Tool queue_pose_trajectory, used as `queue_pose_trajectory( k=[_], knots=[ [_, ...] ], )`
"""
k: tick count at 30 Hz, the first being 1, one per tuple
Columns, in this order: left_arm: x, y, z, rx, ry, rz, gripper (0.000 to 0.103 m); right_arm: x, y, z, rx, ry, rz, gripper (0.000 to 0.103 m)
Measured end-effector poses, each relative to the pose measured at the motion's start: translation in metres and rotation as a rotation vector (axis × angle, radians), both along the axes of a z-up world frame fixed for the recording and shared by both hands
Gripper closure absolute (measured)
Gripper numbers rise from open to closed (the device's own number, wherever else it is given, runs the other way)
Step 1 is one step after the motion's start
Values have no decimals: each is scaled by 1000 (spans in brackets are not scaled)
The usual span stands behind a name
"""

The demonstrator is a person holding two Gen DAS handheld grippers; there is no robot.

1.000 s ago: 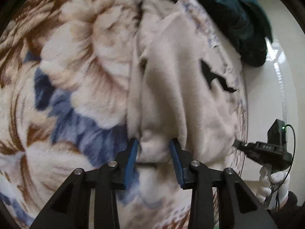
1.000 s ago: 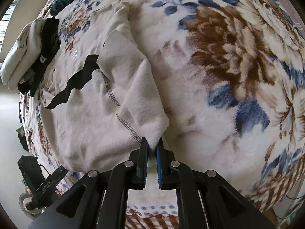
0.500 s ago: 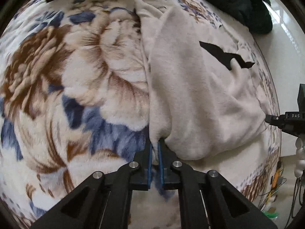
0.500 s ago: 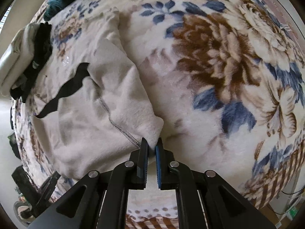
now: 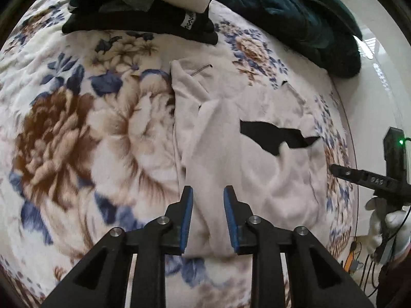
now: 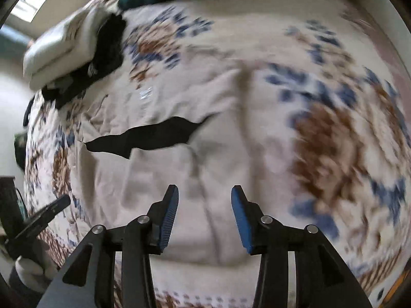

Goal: Fold small clothes

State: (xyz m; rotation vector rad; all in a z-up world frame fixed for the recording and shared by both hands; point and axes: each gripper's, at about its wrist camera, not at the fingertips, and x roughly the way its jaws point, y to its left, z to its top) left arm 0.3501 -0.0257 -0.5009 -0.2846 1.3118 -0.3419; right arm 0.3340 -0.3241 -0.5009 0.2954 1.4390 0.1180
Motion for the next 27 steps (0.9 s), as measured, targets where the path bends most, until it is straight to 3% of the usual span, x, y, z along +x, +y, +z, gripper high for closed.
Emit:
queue_pose_trajectory(
  k=[3,4,5,11,15,18,20,21,27],
  knots=[
    [16,-9,-8,4,1,0,81,24,20,-33,-68,64,36,58],
    [21,-12,-9,13,1,-2,81,25,24,-39,-90,67,37,71],
    [25,-15,-10,17,0,-6,81,26,23,-40,-119,39,20,100],
    [41,-25,-10,-1,-12,-43,80,15,-3,-7,-156,-103,-113,100],
    [50,-35,-15,-28,0,-86,80,15,-11,4,-150,-126,-135,100],
    [55,-43,-23,-7,5,-109,81,19,-10,11,-150,-140,-132,100],
    [58,-43,-26,39,-24,-95,86,19,-11,18,-154,-163,-128,100],
    [60,-43,-27,56,-44,-91,102,20,-11,22,-150,-173,-129,100],
    [70,-18,-13,83,-136,1,102,24,-8,36,-152,-225,-143,100]
  ],
)
